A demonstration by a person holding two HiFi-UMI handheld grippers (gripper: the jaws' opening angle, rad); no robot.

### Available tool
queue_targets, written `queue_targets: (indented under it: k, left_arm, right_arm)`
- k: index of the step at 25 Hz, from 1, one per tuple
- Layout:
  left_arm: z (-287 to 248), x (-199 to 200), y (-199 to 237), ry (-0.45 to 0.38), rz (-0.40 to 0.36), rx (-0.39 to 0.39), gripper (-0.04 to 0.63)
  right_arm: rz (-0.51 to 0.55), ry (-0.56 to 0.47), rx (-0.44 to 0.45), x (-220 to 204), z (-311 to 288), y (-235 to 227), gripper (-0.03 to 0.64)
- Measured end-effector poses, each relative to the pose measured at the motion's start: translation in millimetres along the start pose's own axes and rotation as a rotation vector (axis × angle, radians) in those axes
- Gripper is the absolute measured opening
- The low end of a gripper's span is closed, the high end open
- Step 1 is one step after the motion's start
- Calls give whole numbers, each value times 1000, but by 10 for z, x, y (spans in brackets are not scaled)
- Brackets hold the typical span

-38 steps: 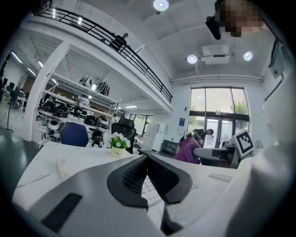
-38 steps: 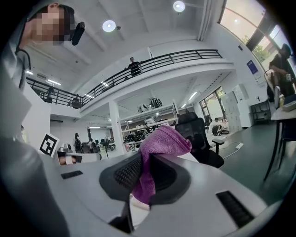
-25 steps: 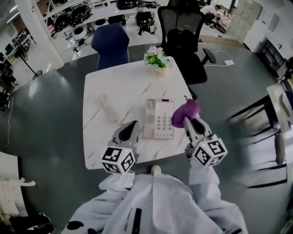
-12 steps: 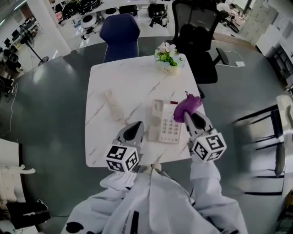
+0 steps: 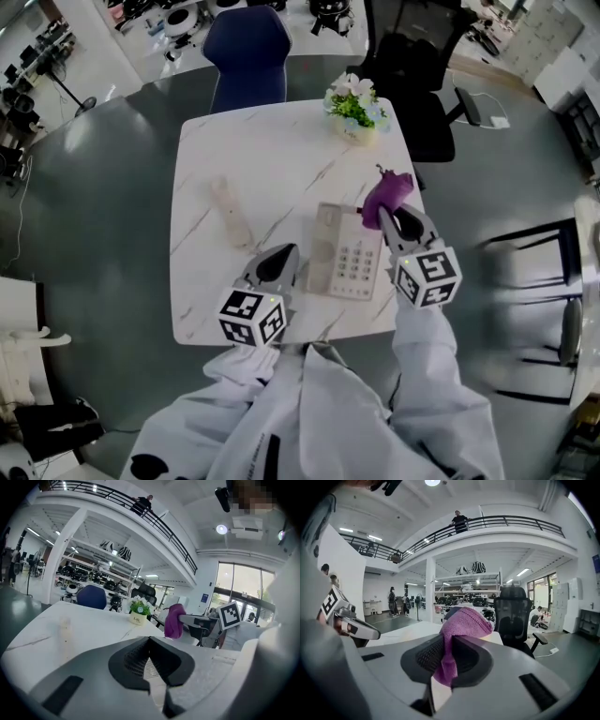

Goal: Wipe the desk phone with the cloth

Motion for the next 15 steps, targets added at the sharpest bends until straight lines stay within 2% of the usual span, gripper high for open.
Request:
queue_targets:
  k: [4, 9, 15]
  left_arm:
    - [-85, 0, 95, 0, 16, 7, -2]
    - [-156, -6, 183, 4, 35, 16, -2]
    - [-203, -38, 255, 14, 51, 26, -2]
  right_arm:
    - [88, 27, -7, 36, -201, -49, 28]
    - [273, 91, -29, 26, -446, 21, 28]
    - [363, 160, 40, -139, -687, 191, 28]
Point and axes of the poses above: the fingertips, and each gripper's own axes: z backward along the fingers, y to its left, x out of its top, the point moved 6 cm from there along z, backward along the fingers, and after that the axes turned 8 degrees about -z, right-handed, at the moved point
